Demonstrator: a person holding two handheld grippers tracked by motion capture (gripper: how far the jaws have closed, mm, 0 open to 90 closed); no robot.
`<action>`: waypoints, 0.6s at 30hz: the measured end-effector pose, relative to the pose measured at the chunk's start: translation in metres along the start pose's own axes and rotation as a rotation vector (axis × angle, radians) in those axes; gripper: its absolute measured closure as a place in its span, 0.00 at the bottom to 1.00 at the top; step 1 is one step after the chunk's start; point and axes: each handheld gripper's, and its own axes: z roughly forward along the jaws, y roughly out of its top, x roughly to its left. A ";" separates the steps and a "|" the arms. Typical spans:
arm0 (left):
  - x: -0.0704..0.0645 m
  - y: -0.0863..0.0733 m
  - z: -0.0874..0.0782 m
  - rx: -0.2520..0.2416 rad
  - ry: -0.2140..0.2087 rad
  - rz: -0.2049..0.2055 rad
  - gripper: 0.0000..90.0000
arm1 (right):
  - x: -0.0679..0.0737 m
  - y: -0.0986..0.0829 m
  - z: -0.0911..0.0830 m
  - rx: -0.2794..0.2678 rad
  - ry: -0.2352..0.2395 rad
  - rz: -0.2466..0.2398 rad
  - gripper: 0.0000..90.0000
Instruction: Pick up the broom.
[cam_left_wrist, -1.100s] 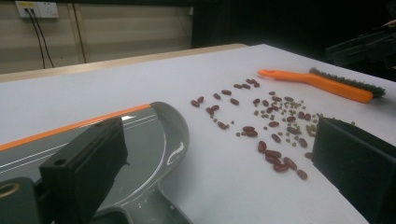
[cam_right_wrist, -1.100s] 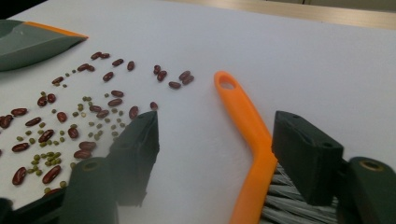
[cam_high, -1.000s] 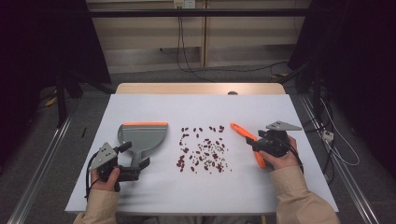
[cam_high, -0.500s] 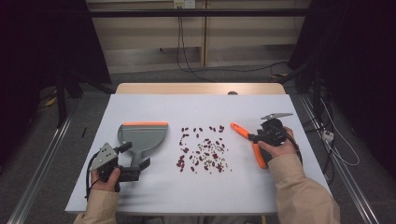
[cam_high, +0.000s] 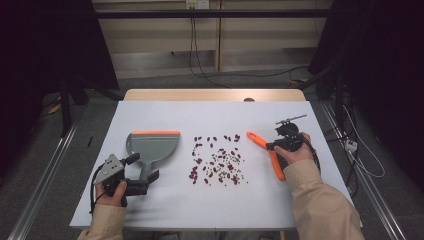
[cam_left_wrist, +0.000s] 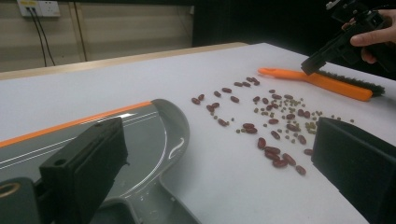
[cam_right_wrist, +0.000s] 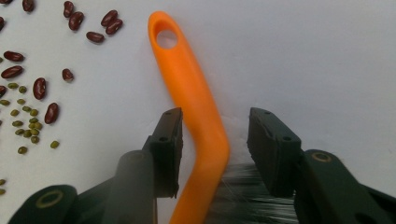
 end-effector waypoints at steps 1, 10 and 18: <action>0.000 0.000 0.000 0.000 0.001 0.001 0.03 | 0.001 0.001 0.002 0.014 -0.009 -0.009 0.62; 0.001 -0.001 -0.002 0.002 0.005 0.004 0.03 | 0.002 0.000 0.009 0.056 -0.019 -0.016 0.65; 0.001 0.000 0.000 0.000 0.005 0.002 0.03 | 0.007 -0.001 0.014 0.088 -0.046 -0.036 0.70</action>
